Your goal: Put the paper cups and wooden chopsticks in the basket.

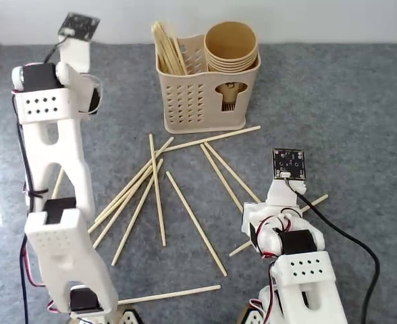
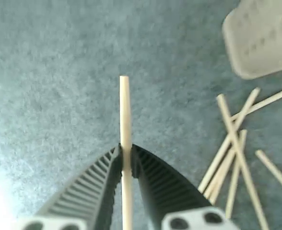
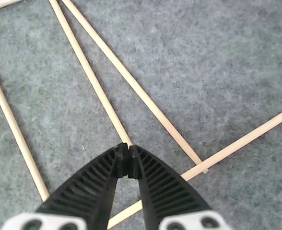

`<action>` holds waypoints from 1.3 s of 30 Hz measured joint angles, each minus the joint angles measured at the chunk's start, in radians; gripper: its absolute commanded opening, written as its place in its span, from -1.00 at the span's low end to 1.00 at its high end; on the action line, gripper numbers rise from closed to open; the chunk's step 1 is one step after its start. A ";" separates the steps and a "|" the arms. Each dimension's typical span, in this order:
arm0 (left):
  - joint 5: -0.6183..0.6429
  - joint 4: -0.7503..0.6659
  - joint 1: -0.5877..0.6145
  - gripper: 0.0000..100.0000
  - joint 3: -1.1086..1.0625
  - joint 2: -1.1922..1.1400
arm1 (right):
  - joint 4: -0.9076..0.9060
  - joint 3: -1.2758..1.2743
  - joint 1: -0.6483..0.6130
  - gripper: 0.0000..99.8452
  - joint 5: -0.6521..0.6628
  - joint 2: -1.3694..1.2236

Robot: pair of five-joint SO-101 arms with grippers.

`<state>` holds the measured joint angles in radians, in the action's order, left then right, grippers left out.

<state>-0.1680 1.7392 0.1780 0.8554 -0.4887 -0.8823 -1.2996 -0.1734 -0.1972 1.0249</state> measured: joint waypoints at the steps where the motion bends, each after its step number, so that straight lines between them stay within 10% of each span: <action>1: 0.018 0.000 -0.014 -0.97 0.000 0.026 | 0.000 0.000 0.000 -0.98 0.000 0.000; 22: 0.384 -0.269 -0.213 -0.97 0.000 0.278 | 0.000 0.000 0.000 -0.98 0.000 0.000; 39: 0.755 -1.014 -0.213 -0.97 -0.072 0.262 | 0.000 0.000 0.000 -0.98 0.000 0.000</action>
<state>0.5869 0.7250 -0.0353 0.7833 -0.2263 -0.8823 -1.2996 -0.1734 -0.1972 1.0249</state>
